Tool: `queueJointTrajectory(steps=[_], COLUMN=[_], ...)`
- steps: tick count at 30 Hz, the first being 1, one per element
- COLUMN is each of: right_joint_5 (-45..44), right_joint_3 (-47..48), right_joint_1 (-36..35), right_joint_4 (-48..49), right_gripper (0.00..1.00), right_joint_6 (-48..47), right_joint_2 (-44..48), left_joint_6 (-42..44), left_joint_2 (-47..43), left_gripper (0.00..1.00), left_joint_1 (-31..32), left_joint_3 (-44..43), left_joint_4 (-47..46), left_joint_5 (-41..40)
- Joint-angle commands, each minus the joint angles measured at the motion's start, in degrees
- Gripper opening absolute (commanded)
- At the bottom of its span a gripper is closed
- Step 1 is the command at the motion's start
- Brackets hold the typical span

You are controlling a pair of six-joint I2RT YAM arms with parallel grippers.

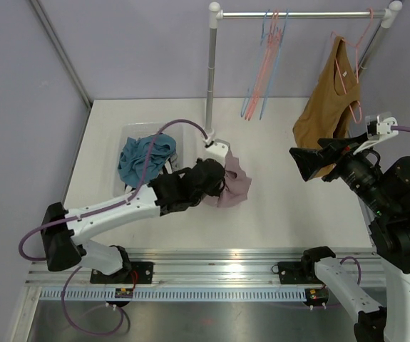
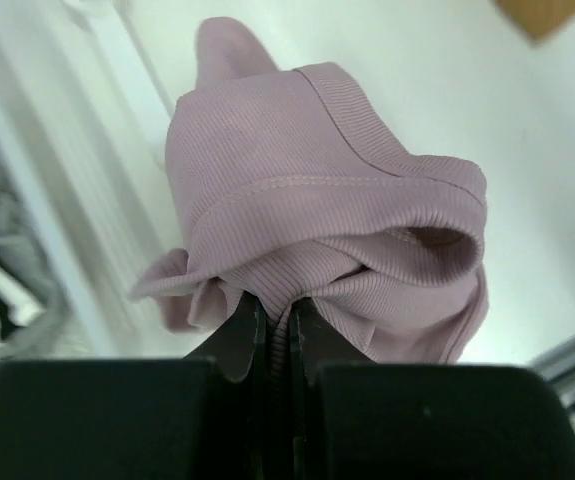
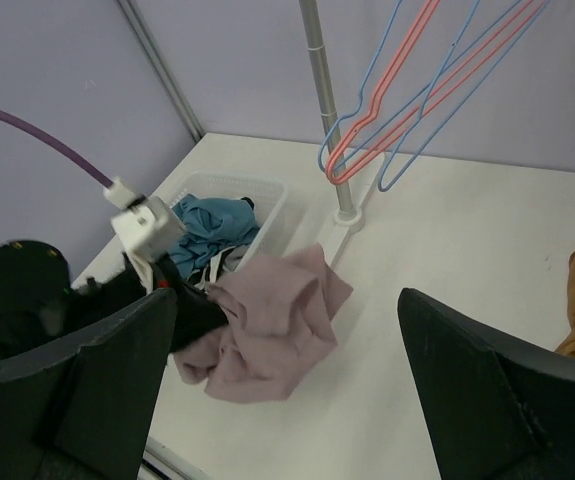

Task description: Remove the tank top from the hanger

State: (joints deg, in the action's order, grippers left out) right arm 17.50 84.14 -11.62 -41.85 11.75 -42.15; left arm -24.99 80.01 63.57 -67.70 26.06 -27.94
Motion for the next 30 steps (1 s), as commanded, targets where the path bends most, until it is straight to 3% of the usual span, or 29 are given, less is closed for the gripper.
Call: queueJointTrajectory(steps=[1,7,11,16,20,24,30], right_joint_5=[-0.7,-5.4,-11.7,-15.5,-19.8,-34.2,-31.4], right_joint_3=[-0.9,-2.5,-2.2,-2.1,-0.7,2.6,2.0], right_joint_1=[0.1,0.1,0.1,0.1,0.0,0.1,0.1], right_joint_4=[0.4,-0.3,-1.6,-1.8,-3.1,-7.8,-4.5], right_gripper=[0.99,0.99,1.0,0.99,0.99,0.99,1.0], right_joint_6=[-0.7,-1.3,-0.4,-1.4,-0.7,-0.6,-0.1], right_joint_2=[0.4,1.2,0.8,0.2,-2.6,-10.0,-12.3], left_joint_6=[3.0,5.3,5.8,6.7,6.4,5.5,2.2], left_joint_2=[-5.3,-9.9,-9.4,-5.1,3.9,11.2,18.8], left_gripper=[0.0,0.0,0.0,0.03,0.04,0.04,0.06], left_joint_1=[-2.9,-12.7,-23.5,-36.3,-46.8,-48.9,-51.9], left_joint_3=[-7.3,-15.6,-18.8,-19.7,-18.7,-18.5,-15.7], left_joint_4=[7.1,13.6,18.1,20.3,20.5,20.9,18.1], left_joint_5=[-10.6,-11.3,-8.9,0.5,11.5,18.9,27.1])
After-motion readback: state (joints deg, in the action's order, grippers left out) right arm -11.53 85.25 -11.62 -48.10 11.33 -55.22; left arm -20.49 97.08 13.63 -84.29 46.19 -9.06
